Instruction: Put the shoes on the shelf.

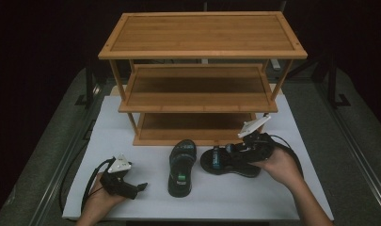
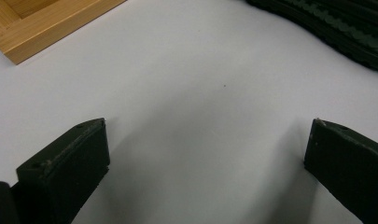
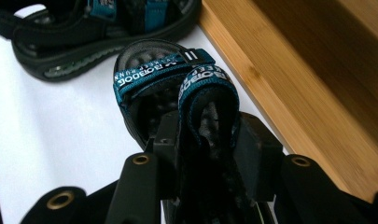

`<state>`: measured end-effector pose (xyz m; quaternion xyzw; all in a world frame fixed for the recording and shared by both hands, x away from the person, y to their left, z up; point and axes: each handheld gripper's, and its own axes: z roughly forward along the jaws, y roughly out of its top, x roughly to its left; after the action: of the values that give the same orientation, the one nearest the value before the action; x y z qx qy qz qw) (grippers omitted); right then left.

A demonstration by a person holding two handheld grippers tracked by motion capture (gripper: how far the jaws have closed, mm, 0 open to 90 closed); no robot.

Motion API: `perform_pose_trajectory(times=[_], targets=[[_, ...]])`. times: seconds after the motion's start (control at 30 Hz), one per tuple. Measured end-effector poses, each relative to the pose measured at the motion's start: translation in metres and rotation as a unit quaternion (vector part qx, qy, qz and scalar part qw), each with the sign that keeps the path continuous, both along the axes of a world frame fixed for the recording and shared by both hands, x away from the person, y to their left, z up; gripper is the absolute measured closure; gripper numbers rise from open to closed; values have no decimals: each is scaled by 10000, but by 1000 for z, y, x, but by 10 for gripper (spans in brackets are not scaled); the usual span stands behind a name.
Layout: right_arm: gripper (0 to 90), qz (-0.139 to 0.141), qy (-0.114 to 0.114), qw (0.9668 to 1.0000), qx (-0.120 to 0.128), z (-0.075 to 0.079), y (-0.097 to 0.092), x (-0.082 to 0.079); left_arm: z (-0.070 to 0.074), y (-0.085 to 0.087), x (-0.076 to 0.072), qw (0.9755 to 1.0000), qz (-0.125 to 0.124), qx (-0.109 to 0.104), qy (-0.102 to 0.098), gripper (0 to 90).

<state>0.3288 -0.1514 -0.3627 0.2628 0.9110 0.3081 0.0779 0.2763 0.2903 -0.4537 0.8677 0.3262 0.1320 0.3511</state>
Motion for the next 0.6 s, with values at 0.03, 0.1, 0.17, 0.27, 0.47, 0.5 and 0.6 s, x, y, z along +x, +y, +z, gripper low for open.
perform_pose_trajectory(times=[0.03, 0.1, 0.17, 0.27, 0.47, 0.5, 0.6], targets=[[625, -6, -21, 10000, -66, 0, 6, 0, 0, 0, 0, 10000, 0, 1, 0, 0], [624, -23, -74, 9998, -203, -1, 16, 1, 0, 0, 0, 10000, 3, -1, -6, 0], [621, -12, -132, 9995, -302, -4, 22, 1, 0, 0, 0, 10000, 0, -1, -3, 0], [592, -92, -148, 9990, -414, -8, 26, -1, 0, 0, 0, 10000, 3, -5, -8, 0], [425, -27, -75, 9998, -185, -5, 16, -4, 0, 0, 0, 10000, -2, -2, -1, 0], [430, 13, -71, 9999, -74, -3, 14, -4, 0, 0, 0, 10000, -3, 3, 2, 0], [461, -70, -190, 9994, 298, 9, 0, -8, 0, 0, 0, 10000, 2, -1, -8, 0]])
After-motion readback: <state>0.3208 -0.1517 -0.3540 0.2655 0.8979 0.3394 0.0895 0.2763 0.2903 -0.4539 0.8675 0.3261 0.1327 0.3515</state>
